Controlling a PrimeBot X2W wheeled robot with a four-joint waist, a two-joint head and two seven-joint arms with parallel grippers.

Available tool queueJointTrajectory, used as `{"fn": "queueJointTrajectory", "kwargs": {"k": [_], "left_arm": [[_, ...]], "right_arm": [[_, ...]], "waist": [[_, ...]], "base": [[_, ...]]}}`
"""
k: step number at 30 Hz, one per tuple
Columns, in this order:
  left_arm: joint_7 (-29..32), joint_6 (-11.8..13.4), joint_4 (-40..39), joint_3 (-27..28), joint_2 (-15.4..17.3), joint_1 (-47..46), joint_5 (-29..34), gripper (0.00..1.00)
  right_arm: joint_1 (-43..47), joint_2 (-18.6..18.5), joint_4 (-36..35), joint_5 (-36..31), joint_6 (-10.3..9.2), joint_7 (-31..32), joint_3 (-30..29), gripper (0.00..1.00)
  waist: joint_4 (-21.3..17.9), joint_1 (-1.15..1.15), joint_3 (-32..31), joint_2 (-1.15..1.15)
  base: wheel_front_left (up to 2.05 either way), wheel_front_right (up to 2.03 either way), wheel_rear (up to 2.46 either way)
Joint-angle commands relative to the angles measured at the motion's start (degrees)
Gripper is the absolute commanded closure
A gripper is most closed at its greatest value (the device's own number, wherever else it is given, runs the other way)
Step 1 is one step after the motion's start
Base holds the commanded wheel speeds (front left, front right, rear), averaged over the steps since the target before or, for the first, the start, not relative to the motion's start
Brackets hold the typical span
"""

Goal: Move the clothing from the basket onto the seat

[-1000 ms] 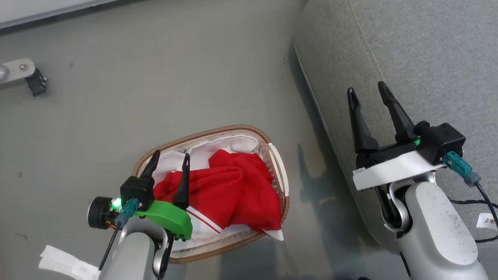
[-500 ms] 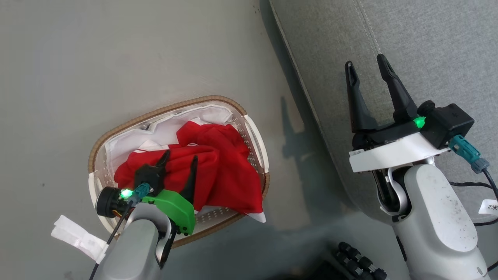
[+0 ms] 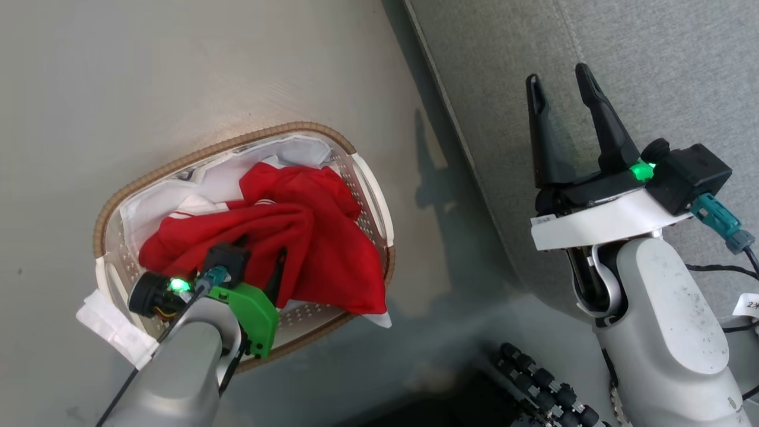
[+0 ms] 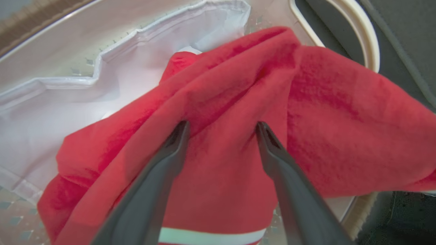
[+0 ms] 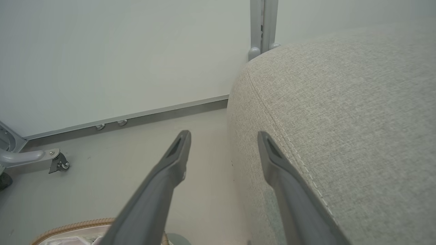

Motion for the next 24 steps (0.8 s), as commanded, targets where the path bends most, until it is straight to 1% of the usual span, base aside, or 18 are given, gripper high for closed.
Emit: {"fn": "queueJointTrajectory", "kwargs": {"k": [1,3,7,12,14,15,16,20,24], "left_arm": [[0.05,0.03,0.67,-0.57,0.51,-1.54,0.1,0.0],[0.04,0.03,1.9,-1.09,0.45,-2.82,-0.07,0.0],[0.11,0.04,6.81,-2.73,-1.22,-5.18,-2.96,0.0],[2.97,0.04,10.37,-5.99,-2.56,-7.28,-7.12,0.0],[3.54,0.04,10.93,-7.32,-2.32,-8.3,-8.5,0.0],[3.65,0.05,11.22,-7.89,-2.2,-8.58,-8.92,0.2],[3.63,0.05,11.66,-8.51,-2.1,-8.75,-9.41,1.0],[2.76,0.05,12.65,-9.79,-2.47,-7.72,-11.63,1.0],[1.02,0.04,13.09,-10.23,-2.51,-5.82,-13.53,1.0]], "right_arm": [[-0.6,-0.06,-0.25,-0.01,-0.04,-0.27,0.04,0.0],[-1.0,-0.06,-0.34,-0.08,-0.04,-0.27,0.25,0.0],[-1.32,-0.06,-0.6,0.66,-0.04,-0.27,0.82,0.0],[-1.71,-0.07,-0.56,1.11,-0.04,-0.27,1.66,0.0],[-1.66,-0.09,-0.46,0.84,-0.04,-0.27,1.69,0.0],[-1.66,-0.08,-0.35,0.78,-0.04,-0.27,1.66,0.0],[-1.72,-0.09,-0.21,0.71,-0.04,-0.27,1.6,0.0],[-1.46,-0.08,0.48,0.9,-0.04,-0.27,2.12,0.0],[-0.39,-0.08,1.39,1.47,-0.04,-0.27,2.56,0.0]], "waist": [[-0.22,-0.01,1.29,0.0],[-0.22,-0.01,1.98,0.0],[-0.19,-0.01,3.12,0.0],[0.2,-0.01,3.98,0.0],[0.5,-0.01,4.04,0.0],[0.63,-0.01,3.98,0.0],[0.81,-0.01,3.8,0.0],[1.25,-0.01,2.16,0.0],[1.66,-0.01,-0.87,0.0]], "base": [[0.0,0.0,0.0],[0.0,0.0,0.0],[0.0,0.0,0.0],[0.0,0.0,0.0],[0.0,0.0,0.0],[0.0,0.0,0.0],[0.0,0.0,0.0],[0.0,0.0,0.0],[0.0,0.0,0.0]]}}
